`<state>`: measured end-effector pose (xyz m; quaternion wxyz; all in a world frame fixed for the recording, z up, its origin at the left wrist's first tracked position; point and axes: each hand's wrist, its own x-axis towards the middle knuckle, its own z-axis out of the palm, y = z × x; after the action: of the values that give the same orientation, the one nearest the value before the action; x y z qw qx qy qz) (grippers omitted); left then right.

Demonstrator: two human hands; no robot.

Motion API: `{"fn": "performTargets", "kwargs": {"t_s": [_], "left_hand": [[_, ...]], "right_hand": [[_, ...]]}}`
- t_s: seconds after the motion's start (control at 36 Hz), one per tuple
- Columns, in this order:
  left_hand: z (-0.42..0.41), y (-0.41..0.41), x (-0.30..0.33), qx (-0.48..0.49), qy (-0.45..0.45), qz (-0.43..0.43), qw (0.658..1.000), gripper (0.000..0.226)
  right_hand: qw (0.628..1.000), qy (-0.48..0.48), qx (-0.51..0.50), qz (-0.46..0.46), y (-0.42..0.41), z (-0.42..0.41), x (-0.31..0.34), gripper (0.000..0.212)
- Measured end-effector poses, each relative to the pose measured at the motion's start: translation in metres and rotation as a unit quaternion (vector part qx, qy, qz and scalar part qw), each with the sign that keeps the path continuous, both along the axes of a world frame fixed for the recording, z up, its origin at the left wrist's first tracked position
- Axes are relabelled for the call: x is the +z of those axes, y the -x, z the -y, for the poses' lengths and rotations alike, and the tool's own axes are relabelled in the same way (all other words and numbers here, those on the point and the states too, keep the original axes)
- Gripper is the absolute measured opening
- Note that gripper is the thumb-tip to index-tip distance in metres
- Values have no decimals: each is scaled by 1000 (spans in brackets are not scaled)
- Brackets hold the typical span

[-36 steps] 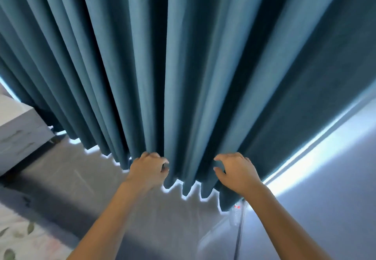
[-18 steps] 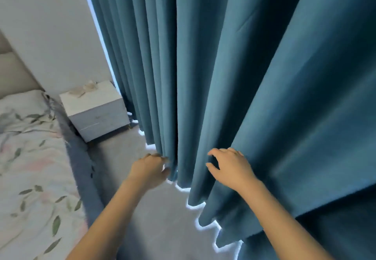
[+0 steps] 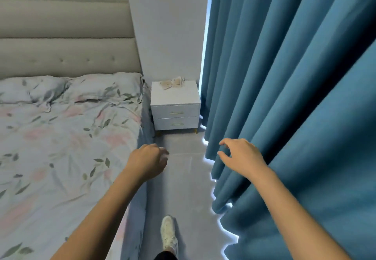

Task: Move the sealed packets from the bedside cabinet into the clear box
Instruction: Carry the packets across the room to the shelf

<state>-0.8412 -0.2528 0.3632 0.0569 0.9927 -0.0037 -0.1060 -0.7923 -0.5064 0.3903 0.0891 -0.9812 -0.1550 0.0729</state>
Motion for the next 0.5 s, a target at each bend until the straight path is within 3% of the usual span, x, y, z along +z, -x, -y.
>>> {"fn": "performTargets", "kwargs": {"t_s": [0.5], "left_hand": [[-164,-288,-6,31,0,-29,999,34]], "right_hand": [[1000,-1,3,-20,-317,-166,-17,36]]}}
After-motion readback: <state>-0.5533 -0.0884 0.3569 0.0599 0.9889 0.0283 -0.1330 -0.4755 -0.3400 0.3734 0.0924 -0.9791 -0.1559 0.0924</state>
